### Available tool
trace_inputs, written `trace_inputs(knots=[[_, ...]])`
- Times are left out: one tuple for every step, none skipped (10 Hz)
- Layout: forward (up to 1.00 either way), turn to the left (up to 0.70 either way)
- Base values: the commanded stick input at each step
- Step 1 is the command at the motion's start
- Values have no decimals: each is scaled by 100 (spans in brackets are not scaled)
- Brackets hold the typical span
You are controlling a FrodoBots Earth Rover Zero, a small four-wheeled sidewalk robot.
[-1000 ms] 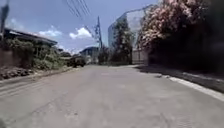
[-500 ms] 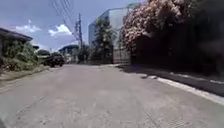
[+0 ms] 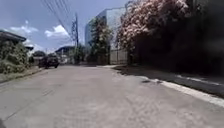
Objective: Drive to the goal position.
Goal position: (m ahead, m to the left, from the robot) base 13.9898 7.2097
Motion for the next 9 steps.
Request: trace_inputs(knots=[[100, 0], [100, 0], [100, 0], [100, 0], [100, 0], [100, 0], [100, 0], [100, 0], [100, 0]])
